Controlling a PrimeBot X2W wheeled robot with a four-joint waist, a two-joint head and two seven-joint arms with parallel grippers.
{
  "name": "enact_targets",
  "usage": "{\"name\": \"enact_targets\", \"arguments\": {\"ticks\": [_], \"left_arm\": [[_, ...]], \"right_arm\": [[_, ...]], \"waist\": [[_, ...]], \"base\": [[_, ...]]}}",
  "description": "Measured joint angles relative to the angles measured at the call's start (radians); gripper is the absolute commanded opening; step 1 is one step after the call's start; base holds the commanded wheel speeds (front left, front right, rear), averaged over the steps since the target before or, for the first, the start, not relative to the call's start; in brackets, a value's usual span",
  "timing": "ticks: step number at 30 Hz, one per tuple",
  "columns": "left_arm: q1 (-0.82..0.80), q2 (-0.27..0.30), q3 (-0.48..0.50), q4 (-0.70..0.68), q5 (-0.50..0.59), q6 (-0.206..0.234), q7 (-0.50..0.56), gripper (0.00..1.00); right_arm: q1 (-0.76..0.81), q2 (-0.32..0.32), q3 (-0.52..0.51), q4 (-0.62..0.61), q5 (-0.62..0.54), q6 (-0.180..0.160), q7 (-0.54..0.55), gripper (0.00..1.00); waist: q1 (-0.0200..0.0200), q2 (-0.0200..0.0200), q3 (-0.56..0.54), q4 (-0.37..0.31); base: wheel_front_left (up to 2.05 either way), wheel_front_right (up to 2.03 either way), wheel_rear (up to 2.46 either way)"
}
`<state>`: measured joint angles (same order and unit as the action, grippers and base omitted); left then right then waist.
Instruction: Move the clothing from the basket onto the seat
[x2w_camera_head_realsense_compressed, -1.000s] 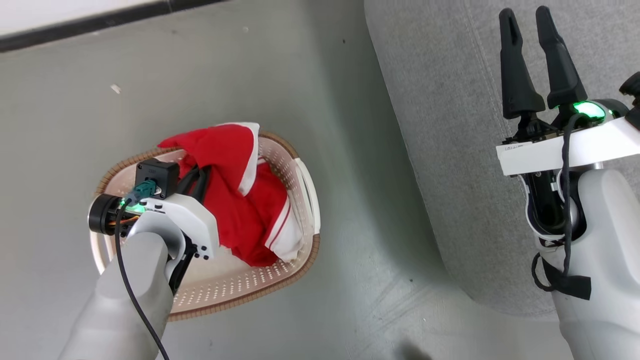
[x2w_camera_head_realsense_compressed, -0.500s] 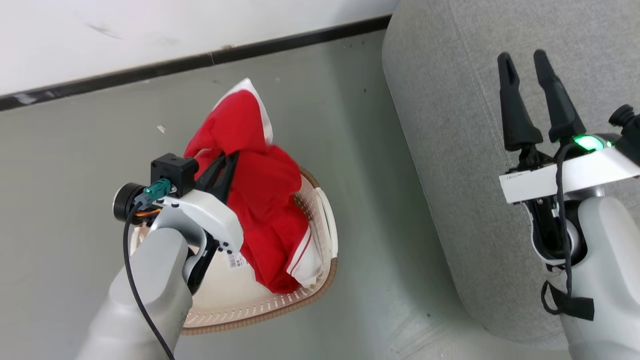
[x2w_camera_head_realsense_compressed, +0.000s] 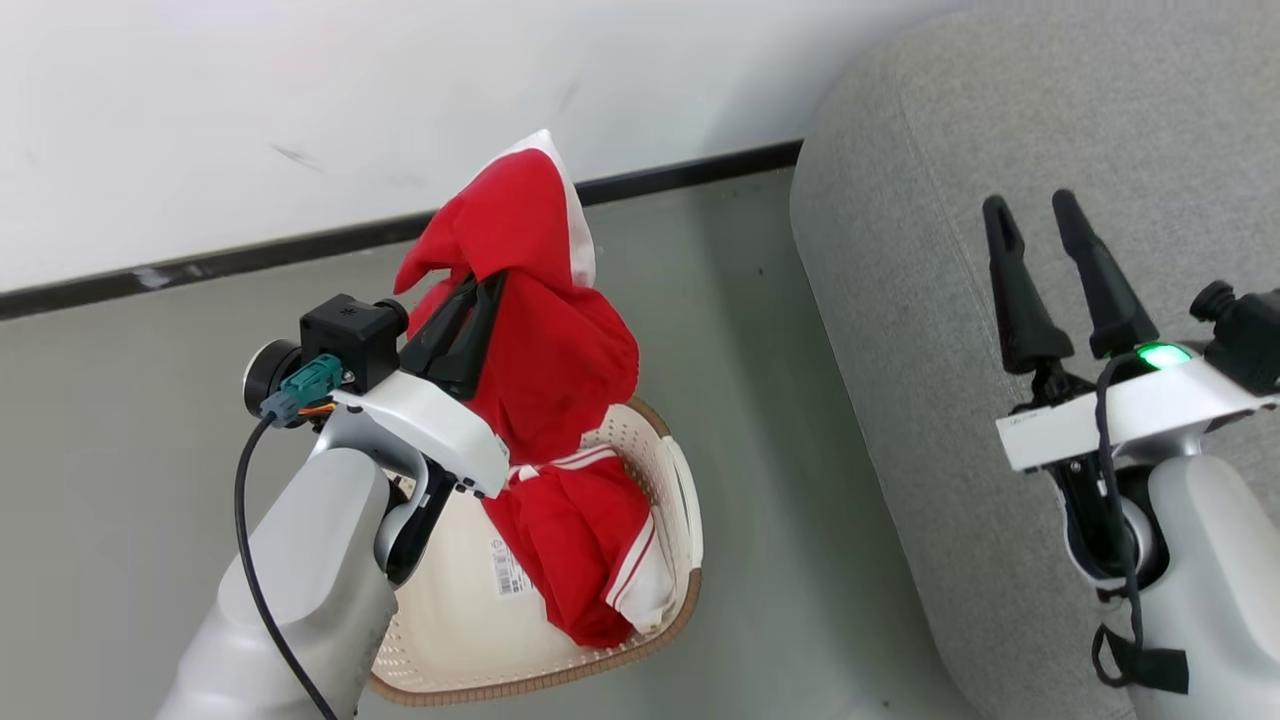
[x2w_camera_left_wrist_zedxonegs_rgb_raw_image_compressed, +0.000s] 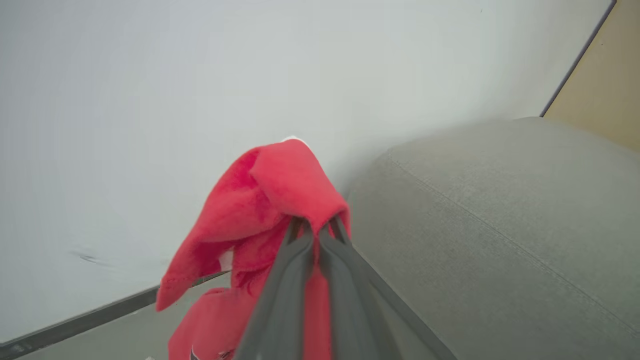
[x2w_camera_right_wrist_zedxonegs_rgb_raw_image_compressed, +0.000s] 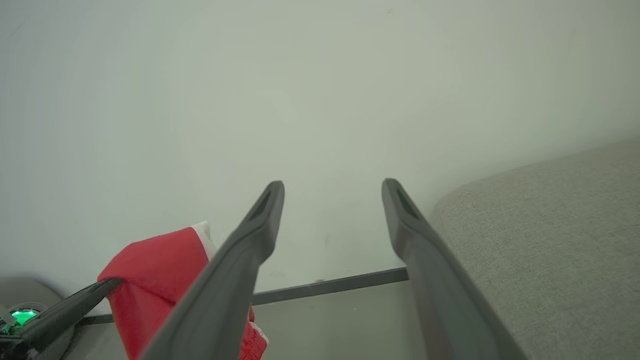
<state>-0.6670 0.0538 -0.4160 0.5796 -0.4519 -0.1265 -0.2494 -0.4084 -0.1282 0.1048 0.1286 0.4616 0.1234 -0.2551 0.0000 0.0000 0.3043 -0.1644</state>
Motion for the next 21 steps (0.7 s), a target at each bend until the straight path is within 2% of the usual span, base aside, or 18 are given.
{"name": "enact_targets", "arguments": {"ticks": [10,21], "left_arm": [[0.025,0.022,-0.024,-0.054,-0.023,0.000,0.000,0.00],[0.039,0.026,-0.079,-0.089,-0.050,0.000,0.000,0.00]], "right_arm": [[0.062,-0.006,0.048,0.016,0.002,0.000,0.000,1.00],[0.115,-0.043,0.189,0.058,0.002,0.000,0.000,1.00]], "waist": [[0.0000,0.0000,-0.088,0.019],[0.0000,0.0000,-0.168,0.038]], "base": [[0.00,0.00,0.00],[0.00,0.00,0.00]]}}
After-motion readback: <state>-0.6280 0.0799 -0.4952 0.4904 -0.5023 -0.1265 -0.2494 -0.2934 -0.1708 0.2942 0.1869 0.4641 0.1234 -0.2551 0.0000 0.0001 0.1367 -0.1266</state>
